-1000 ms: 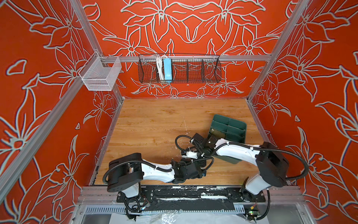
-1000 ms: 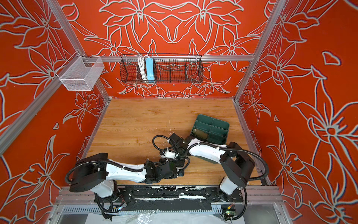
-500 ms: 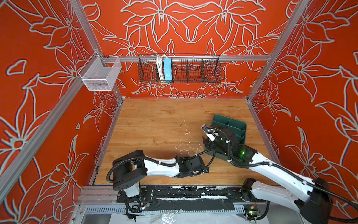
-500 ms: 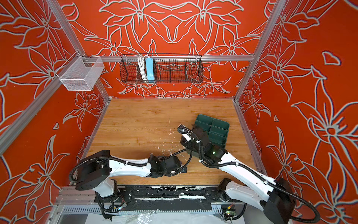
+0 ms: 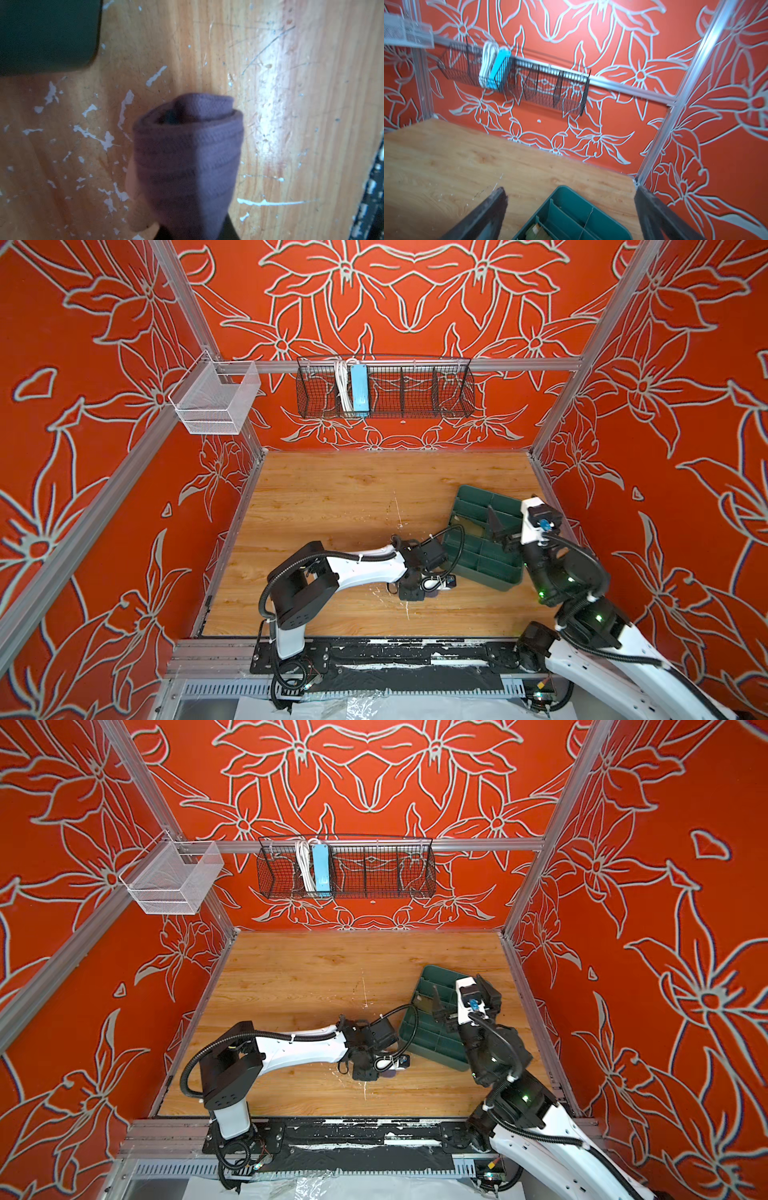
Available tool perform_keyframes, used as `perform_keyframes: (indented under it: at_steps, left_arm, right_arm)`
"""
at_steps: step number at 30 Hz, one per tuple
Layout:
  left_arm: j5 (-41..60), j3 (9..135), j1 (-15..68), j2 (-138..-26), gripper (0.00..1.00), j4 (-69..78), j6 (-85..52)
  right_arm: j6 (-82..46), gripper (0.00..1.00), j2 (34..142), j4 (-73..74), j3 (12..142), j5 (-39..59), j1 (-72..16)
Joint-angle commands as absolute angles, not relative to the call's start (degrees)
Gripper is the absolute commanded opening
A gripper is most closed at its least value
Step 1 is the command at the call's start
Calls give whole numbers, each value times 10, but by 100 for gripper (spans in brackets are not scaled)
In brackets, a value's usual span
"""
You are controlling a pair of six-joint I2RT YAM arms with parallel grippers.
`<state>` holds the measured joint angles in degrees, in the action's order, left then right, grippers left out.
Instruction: Roll the socks
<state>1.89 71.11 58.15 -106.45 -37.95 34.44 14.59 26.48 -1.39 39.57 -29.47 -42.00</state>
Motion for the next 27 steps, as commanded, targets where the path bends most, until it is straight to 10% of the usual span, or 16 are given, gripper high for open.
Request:
perform_keyframes:
  at_steps: [1, 16, 27]
  left_arm:
    - [119, 703, 565, -1140, 0, -482, 337]
    - [235, 791, 470, -1189, 0, -580, 368]
    - [208, 804, 449, -1217, 0, -580, 363]
  right_arm:
    - [147, 93, 276, -142, 430, -246, -418]
    - [285, 79, 360, -312, 460, -19, -442]
    - [473, 74, 444, -319, 365, -66, -641]
